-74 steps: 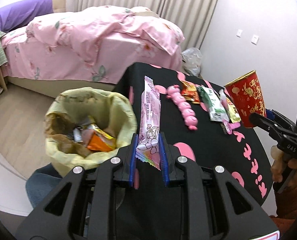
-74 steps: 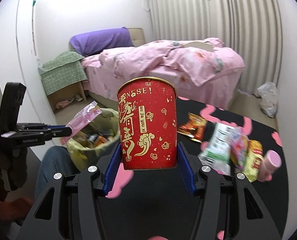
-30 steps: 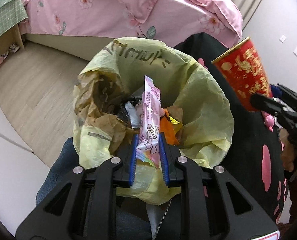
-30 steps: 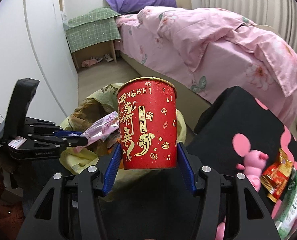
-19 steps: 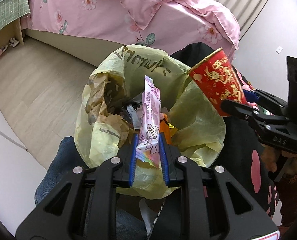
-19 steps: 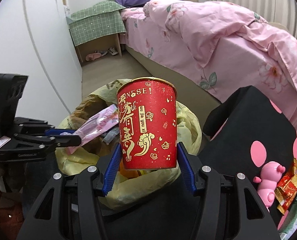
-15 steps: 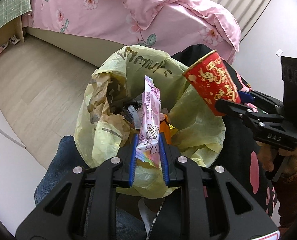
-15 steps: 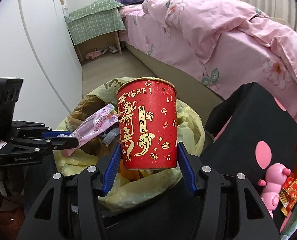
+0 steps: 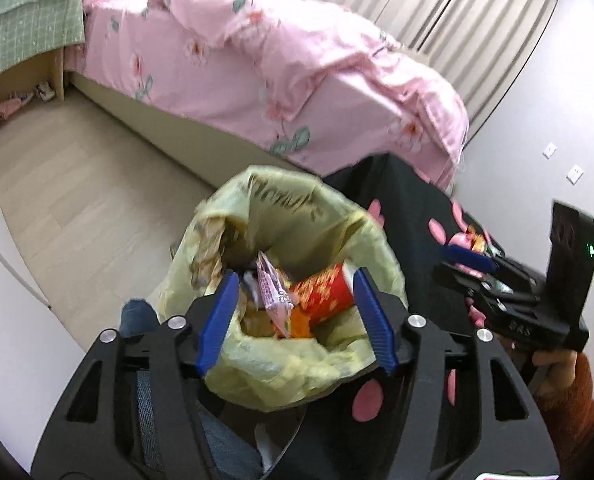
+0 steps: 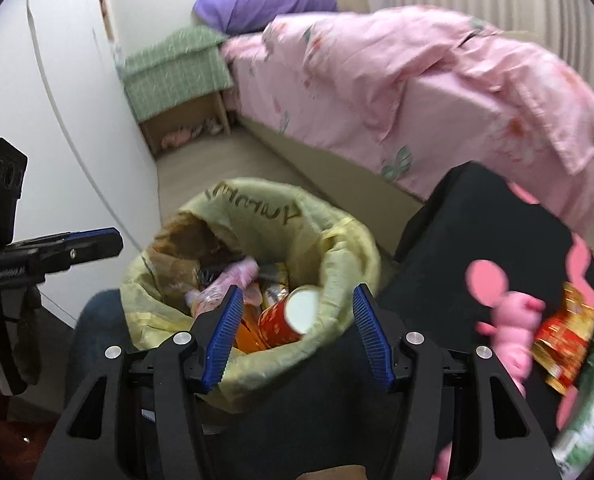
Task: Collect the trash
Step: 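Move both tools back to the table and grasp the colorful tissue pack with the left tool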
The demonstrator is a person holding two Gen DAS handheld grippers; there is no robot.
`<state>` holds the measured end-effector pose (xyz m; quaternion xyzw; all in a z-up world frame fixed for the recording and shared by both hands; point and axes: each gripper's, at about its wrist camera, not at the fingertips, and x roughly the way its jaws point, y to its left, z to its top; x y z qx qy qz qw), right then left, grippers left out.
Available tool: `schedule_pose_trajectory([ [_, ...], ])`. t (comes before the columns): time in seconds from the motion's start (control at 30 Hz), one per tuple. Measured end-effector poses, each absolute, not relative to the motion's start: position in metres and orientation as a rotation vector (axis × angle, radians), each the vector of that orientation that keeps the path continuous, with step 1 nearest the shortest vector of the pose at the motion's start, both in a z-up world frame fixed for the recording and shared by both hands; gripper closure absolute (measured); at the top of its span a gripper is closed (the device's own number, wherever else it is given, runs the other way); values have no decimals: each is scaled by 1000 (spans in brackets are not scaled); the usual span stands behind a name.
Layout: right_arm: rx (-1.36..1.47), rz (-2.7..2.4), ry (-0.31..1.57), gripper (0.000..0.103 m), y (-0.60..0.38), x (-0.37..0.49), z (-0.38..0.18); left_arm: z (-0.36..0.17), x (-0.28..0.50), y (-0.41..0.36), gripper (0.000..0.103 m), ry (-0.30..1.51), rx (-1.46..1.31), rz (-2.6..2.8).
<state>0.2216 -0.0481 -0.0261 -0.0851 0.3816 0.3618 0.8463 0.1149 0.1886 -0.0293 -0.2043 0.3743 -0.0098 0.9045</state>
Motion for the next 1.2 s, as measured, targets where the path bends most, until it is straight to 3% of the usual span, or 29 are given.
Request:
schedule_pose_trajectory([
  [0.23,-169,602,656,49,-130,184,4,2,117,130,45,653,-310,-82],
  [0.4,-112,479,621,49,-201,164,9,1,133,75,45,672,-276,-188],
  [0.73,-65,238,651,49,-334,131,-18,-14,176,-68,45,726,-136,-484],
  [1.2,108,88,715,49,-422,108,-66,-31,265,-212,45,803,-64,-687],
])
